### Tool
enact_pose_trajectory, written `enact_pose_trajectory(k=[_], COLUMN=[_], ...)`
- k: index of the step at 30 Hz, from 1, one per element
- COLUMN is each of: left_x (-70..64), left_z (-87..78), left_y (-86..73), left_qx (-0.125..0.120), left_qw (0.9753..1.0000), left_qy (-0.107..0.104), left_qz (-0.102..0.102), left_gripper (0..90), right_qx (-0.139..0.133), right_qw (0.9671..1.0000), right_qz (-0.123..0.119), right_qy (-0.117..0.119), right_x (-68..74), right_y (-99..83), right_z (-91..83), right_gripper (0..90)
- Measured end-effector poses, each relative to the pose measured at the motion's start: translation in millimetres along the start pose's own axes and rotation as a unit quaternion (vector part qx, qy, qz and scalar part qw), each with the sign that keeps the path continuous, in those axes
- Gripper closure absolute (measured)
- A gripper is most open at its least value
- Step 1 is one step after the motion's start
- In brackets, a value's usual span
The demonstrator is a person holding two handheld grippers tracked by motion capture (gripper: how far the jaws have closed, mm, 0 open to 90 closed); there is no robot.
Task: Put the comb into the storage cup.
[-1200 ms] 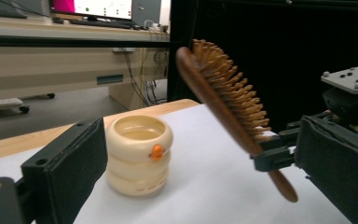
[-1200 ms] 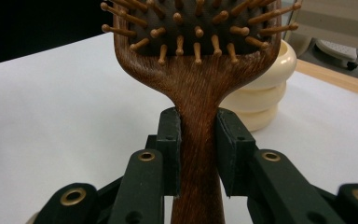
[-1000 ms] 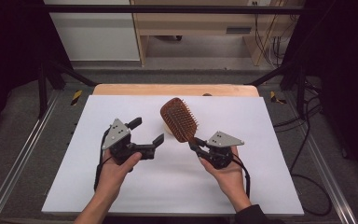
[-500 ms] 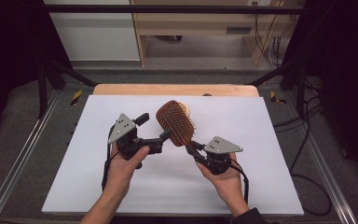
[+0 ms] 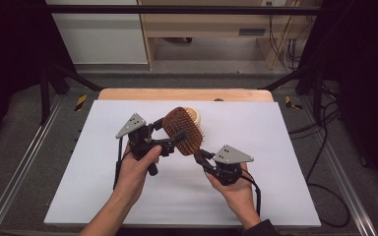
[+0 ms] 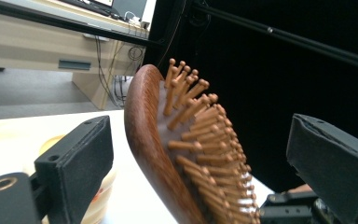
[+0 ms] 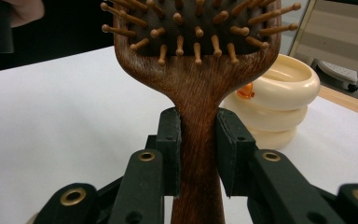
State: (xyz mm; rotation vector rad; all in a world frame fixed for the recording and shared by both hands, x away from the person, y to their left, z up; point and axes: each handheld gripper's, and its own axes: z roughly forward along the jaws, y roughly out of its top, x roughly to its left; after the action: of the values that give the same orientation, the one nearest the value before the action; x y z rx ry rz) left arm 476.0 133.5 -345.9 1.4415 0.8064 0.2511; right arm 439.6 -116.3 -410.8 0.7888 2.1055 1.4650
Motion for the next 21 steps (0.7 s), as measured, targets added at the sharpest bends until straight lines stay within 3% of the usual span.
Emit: enact_pose_trajectory(k=[3,7,11,14,21], left_x=[2.5,0.5,0.3,-2.9,2.1], left_z=[5.5,7.7,11.3,11.9,11.8], left_y=[0.9,0.4,-2.1,0.5,1.7], left_qx=[0.008,0.013,0.016,0.016,0.015], left_qw=[0.9997,0.9999,0.9996,0.9999,0.9997], left_qy=[-0.011,0.002,-0.002,0.0,-0.002], left_qz=[-0.022,-0.005,-0.022,-0.002,-0.021], left_gripper=[10.2,15.1,18.4,18.4,27.1], right_qx=[-0.003,-0.004,-0.002,-0.003,-0.003], right_qw=[1.0,1.0,1.0,1.0,1.0], right_qz=[0.002,0.004,0.002,0.002,0.002], right_qy=[0.0,0.0,0.001,0.002,0.004], right_x=[0.9,0.6,0.6,1.2,2.1], right_y=[1.0,1.2,0.5,0.7,0.6], right_z=[-0.9,-0.8,0.5,-0.1,0.6], right_gripper=[73.1,73.1,73.1,73.1,73.1])
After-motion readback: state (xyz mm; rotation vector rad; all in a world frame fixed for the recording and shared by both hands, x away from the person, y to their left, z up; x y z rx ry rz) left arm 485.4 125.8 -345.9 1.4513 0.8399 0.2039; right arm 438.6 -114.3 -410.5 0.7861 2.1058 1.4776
